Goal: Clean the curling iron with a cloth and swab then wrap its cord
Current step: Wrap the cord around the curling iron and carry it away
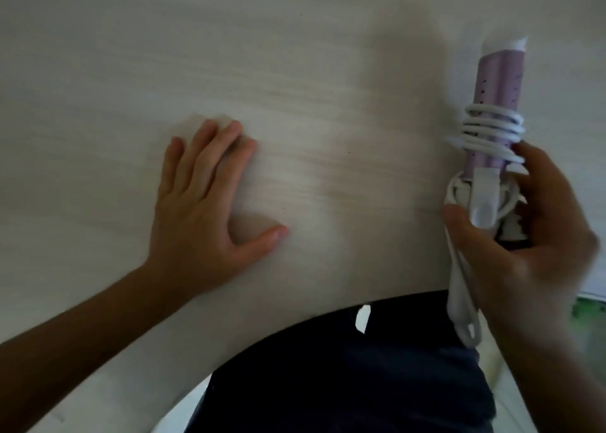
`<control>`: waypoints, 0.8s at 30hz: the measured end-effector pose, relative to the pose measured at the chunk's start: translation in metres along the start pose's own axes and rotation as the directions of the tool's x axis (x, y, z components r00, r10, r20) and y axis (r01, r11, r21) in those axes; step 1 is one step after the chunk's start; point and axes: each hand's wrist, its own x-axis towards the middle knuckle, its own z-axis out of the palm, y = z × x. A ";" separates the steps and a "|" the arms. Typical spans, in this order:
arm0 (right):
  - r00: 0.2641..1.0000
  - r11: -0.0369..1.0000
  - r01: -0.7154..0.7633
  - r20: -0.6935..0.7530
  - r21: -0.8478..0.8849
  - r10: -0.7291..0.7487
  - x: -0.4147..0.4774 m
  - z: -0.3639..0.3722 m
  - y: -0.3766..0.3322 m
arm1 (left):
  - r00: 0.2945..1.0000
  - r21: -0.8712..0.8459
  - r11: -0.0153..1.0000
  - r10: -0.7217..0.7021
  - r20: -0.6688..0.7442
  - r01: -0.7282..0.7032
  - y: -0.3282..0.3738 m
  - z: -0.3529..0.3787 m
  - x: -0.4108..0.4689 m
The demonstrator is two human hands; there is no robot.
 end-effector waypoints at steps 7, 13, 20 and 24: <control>0.997 0.998 -0.033 -0.071 0.061 0.037 -0.001 0.000 -0.018 | 1.000 0.019 1.000 0.006 -0.016 -0.006 0.000 0.002 0.000; 0.981 0.976 -0.184 -0.033 0.116 0.189 -0.018 -0.017 -0.021 | 0.999 0.000 0.999 -0.037 0.012 0.037 0.012 -0.009 0.001; 0.948 0.933 -0.300 -0.045 0.197 0.315 -0.084 -0.090 -0.024 | 0.943 -0.162 0.956 -0.196 0.270 0.245 0.073 -0.058 0.021; 0.921 0.899 -0.357 -0.067 0.252 0.384 -0.139 -0.153 -0.025 | 0.849 -0.341 0.893 -0.080 0.522 0.294 0.152 -0.096 0.019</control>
